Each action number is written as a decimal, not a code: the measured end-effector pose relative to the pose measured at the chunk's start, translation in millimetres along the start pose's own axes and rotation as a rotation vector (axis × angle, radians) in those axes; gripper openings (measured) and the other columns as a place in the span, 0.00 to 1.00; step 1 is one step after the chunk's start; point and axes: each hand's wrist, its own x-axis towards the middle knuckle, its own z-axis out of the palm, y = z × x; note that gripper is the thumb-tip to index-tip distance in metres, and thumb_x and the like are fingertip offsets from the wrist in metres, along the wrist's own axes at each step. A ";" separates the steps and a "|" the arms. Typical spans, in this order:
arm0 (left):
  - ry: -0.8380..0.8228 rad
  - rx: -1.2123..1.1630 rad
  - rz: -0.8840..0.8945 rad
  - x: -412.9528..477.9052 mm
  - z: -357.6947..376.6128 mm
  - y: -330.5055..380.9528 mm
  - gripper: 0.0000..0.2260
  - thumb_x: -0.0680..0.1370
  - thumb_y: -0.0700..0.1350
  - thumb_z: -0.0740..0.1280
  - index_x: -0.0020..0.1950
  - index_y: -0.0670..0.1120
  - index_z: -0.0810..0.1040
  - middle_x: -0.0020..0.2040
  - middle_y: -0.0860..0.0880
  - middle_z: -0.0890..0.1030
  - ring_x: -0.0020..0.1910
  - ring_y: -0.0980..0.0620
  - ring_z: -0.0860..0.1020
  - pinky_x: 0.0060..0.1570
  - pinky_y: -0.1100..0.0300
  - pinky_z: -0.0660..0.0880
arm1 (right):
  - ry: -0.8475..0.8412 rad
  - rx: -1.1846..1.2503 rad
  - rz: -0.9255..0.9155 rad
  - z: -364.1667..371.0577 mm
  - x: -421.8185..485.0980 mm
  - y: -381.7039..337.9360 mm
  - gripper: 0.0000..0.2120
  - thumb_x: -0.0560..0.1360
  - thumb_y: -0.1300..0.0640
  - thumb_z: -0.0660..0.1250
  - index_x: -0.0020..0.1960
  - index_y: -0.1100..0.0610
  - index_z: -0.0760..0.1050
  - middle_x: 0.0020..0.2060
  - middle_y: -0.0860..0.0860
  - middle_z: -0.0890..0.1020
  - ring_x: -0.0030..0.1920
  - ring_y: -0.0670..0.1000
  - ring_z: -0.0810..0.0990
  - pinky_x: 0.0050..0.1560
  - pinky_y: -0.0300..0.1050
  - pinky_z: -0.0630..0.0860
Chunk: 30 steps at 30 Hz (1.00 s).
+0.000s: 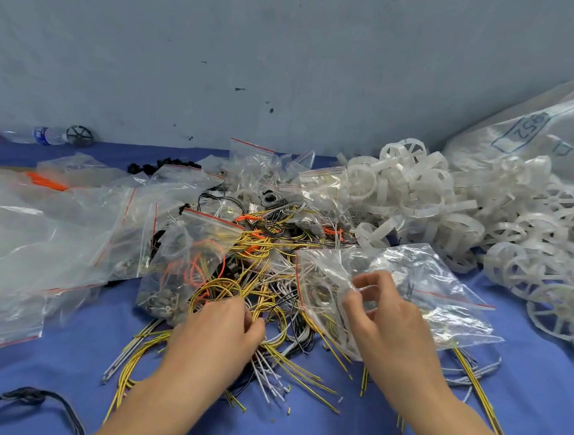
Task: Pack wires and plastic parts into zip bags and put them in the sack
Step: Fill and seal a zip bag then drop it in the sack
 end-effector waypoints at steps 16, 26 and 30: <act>0.818 0.101 0.391 3.8 -47.3 -16.3 0.07 0.80 0.50 0.65 0.49 0.50 0.81 0.39 0.53 0.79 0.45 0.47 0.75 0.49 0.51 0.66 | 0.121 -0.088 -0.332 -7.0 -0.5 -33.8 0.25 0.76 0.43 0.57 0.71 0.51 0.63 0.62 0.46 0.69 0.59 0.47 0.72 0.58 0.41 0.66; 0.866 -0.091 0.809 -8.1 -48.9 -5.7 0.07 0.83 0.48 0.63 0.54 0.48 0.79 0.46 0.54 0.82 0.46 0.49 0.75 0.50 0.51 0.71 | -0.187 -0.082 -0.605 -11.3 -10.0 -93.8 0.24 0.80 0.45 0.54 0.74 0.52 0.65 0.64 0.46 0.76 0.63 0.46 0.73 0.65 0.40 0.66; 0.783 -0.290 0.741 -13.2 -46.9 0.6 0.10 0.83 0.50 0.61 0.59 0.49 0.79 0.51 0.58 0.80 0.50 0.52 0.76 0.48 0.52 0.75 | -0.232 -0.009 -0.548 -11.0 -9.7 -92.9 0.14 0.84 0.49 0.48 0.64 0.48 0.68 0.42 0.46 0.81 0.41 0.51 0.78 0.42 0.52 0.74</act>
